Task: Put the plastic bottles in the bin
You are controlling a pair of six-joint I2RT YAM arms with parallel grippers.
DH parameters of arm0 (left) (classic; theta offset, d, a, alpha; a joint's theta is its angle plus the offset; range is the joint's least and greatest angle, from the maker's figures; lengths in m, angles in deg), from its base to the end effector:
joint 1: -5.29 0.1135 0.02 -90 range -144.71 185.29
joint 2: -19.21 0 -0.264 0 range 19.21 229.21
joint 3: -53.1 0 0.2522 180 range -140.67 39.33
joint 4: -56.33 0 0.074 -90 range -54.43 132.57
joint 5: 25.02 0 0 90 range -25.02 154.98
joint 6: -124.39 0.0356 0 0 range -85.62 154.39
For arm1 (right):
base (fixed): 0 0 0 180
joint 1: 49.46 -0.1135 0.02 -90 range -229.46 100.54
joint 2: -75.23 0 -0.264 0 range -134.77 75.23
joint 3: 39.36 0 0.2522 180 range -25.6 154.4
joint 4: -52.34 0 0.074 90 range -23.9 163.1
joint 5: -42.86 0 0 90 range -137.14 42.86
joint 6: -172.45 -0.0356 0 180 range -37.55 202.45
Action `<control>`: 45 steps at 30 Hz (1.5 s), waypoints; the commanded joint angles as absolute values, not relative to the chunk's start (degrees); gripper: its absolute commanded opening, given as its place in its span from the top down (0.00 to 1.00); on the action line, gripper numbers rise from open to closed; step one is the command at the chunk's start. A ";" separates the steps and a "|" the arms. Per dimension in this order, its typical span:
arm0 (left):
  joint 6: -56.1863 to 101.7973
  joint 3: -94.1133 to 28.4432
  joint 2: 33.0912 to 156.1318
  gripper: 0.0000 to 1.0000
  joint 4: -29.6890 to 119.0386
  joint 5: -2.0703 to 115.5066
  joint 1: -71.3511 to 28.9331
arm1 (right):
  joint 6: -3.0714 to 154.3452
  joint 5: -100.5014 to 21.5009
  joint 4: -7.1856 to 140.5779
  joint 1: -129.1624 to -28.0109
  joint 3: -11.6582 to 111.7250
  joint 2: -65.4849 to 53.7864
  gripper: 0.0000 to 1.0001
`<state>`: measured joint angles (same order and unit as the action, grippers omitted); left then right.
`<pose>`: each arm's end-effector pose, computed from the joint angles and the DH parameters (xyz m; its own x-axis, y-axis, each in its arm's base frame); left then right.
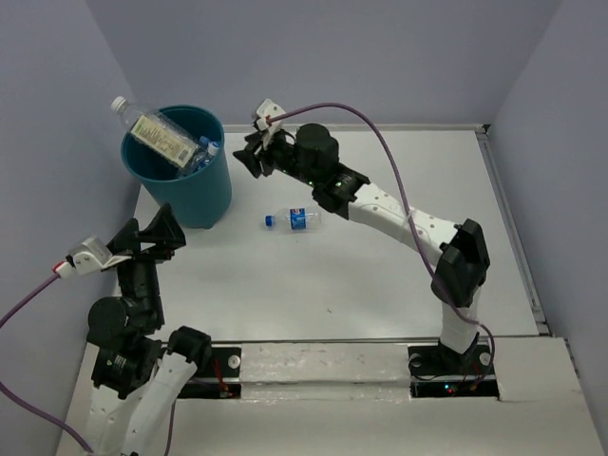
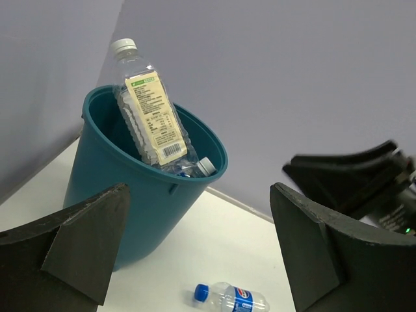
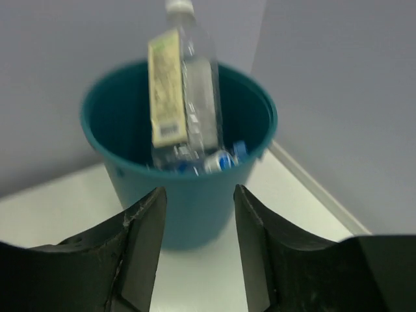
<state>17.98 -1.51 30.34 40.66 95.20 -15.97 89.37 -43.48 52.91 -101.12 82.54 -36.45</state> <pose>0.0406 0.0034 0.3869 0.4458 -0.4354 -0.7821 0.0254 0.8795 -0.4751 0.2921 0.3730 0.4219 0.2022 0.0619 -0.9774 -0.8033 0.5814 -0.1294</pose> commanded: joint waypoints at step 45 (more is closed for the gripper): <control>0.55 -2.06 51.46 0.01 30.97 67.18 -15.54 | 111.19 -12.51 104.77 -86.02 76.97 -50.89 0.17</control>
<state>2.22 -2.38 51.63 31.33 69.58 -15.97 112.03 -15.39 105.94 -85.91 77.49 -50.06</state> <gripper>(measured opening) 0.989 0.874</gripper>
